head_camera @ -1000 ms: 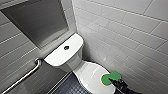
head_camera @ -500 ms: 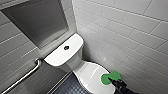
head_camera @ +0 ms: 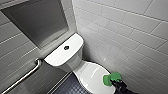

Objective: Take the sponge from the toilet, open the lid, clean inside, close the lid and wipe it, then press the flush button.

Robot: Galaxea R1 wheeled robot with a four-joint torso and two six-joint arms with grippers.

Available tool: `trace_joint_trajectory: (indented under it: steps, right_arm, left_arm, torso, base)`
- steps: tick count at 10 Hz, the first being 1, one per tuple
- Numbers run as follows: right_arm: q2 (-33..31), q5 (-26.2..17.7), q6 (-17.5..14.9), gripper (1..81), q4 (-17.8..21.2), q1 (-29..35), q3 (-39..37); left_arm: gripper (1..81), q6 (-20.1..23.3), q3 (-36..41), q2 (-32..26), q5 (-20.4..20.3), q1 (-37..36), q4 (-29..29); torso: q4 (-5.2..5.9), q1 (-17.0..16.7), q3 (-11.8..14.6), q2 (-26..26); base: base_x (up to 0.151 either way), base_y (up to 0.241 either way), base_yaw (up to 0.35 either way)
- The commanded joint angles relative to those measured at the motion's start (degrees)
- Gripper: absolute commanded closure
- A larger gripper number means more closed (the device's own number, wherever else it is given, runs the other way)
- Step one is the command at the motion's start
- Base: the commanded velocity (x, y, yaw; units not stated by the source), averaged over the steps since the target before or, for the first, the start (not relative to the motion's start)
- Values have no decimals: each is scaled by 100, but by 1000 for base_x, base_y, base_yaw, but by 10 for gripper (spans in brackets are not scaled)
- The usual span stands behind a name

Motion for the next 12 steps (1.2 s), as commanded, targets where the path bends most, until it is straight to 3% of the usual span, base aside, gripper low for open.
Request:
trace_joint_trajectory:
  steps: [1, 2, 5, 9, 12]
  right_arm:
    - [-146, -732, 28, 811, 94, 255, -179]
    - [-276, -548, 46, 811, 33, 263, 107]
    - [-1243, -467, 10, 811, -547, 570, 2592]
    - [-1314, -320, 45, 811, -346, 220, 2448]
    - [-1902, -134, 54, 811, -249, -43, 2957]
  left_arm:
    - [10, -2, 33, -27, 558, 290, -1]
    - [10, -2, 33, -18, 550, 290, 7]
    - [10, 25, 41, 25, 515, 290, 25]
    - [10, 33, 41, 78, 470, 282, 60]
    - [10, 34, 67, 96, 461, 229, 69]
  torso:
    - [0, 0, 0, 0]
    - [0, 0, 0, 0]
    - [0, 0, 0, 0]
    - [0, 0, -2, 0]
    - [0, 0, -2, 0]
  base:
    - [0, 0, 0]
    - [0, 0, 0]
    - [0, 0, 0]
    - [0, 0, 0]
    - [0, 0, 0]
